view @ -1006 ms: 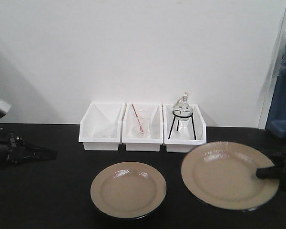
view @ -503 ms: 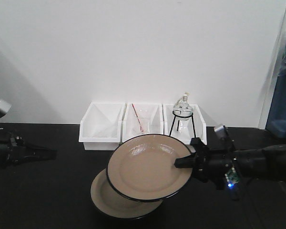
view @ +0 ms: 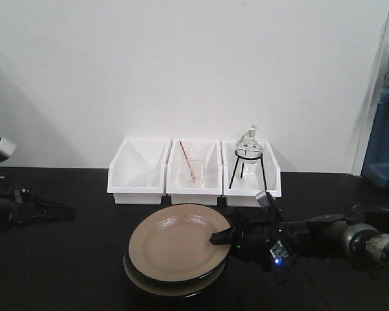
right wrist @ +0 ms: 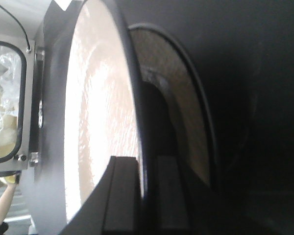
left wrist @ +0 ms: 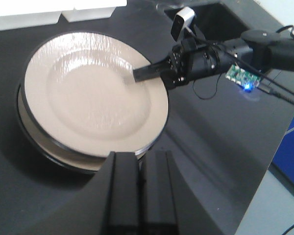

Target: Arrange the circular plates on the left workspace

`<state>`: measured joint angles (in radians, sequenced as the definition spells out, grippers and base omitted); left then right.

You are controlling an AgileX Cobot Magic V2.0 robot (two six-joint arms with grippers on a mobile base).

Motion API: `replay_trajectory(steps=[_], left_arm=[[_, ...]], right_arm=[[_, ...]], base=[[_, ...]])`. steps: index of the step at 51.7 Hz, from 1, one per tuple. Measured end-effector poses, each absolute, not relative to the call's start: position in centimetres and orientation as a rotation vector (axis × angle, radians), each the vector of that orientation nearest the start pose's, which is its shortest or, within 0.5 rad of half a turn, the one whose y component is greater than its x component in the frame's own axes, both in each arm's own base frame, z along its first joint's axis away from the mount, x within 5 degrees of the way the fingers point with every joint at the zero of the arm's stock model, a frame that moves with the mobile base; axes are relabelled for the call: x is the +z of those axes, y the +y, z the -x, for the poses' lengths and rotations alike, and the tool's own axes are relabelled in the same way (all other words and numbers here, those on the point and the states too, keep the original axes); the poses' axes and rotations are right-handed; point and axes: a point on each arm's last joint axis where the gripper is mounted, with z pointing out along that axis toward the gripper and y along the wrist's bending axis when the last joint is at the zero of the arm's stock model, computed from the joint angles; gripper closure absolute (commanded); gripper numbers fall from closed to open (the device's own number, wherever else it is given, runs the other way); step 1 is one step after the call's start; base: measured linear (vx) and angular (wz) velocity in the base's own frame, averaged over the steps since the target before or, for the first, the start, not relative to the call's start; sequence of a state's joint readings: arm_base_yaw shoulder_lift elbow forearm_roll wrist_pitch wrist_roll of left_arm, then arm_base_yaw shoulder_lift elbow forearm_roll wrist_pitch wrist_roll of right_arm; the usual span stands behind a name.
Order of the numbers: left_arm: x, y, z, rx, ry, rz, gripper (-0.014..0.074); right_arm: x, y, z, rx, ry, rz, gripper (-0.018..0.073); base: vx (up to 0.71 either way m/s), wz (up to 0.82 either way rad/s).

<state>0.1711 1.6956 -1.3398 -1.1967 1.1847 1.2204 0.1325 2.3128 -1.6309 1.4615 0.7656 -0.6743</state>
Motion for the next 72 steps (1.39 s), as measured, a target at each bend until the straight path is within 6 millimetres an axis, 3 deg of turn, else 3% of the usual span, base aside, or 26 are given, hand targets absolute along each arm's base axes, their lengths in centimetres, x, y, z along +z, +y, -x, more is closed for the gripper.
replay_trajectory(steps=[12, 19, 26, 36, 49, 54, 58, 66, 72], left_arm=[[31.4, -1.8, -35.5, -0.947, 2.061, -0.65, 0.0594], [31.4, -1.7, -35.5, -0.945, 2.061, -0.648, 0.0594], [31.4, -1.7, -35.5, -0.945, 2.061, -0.648, 0.0594], [31.4, -1.7, -35.5, -0.945, 2.061, -0.648, 0.0594], [31.3, -1.7, -35.6, -0.937, 2.062, -0.643, 0.0594], [31.3, -1.7, -35.6, -0.937, 2.062, -0.643, 0.0594], [31.3, -1.7, -35.7, -0.927, 2.062, -0.636, 0.0594], [31.3, -1.4, -36.1, -0.871, 2.063, -0.597, 0.0594], [31.0, -1.1, -36.2, -0.839, 2.101, -0.567, 0.0594]], right_arm=[[14.2, 12.7, -47.9, 1.237, 2.333, -0.138, 0.0337], [14.0, 12.6, -47.8, 1.149, 2.337, 0.04, 0.0187], [14.2, 12.6, -47.7, 1.062, 2.311, 0.226, 0.0095], [15.0, 12.5, -47.7, 0.883, 2.214, 0.493, 0.0071], [17.2, 11.6, -48.3, 0.648, 2.12, 0.581, 0.0071], [18.3, 11.3, -48.4, 0.58, 2.08, 0.609, 0.0104], [19.4, 11.1, -48.4, 0.521, 2.053, 0.619, 0.0188], [23.6, 10.3, -47.7, 0.4, 2.006, 0.627, 0.0565], [27.9, 9.5, -46.2, 0.381, 2.002, 0.568, 0.0564]], base=[[0.0, 0.0], [0.0, 0.0], [0.0, 0.0], [0.0, 0.0], [0.0, 0.0], [0.0, 0.0], [0.0, 0.0], [0.0, 0.0], [0.0, 0.0]])
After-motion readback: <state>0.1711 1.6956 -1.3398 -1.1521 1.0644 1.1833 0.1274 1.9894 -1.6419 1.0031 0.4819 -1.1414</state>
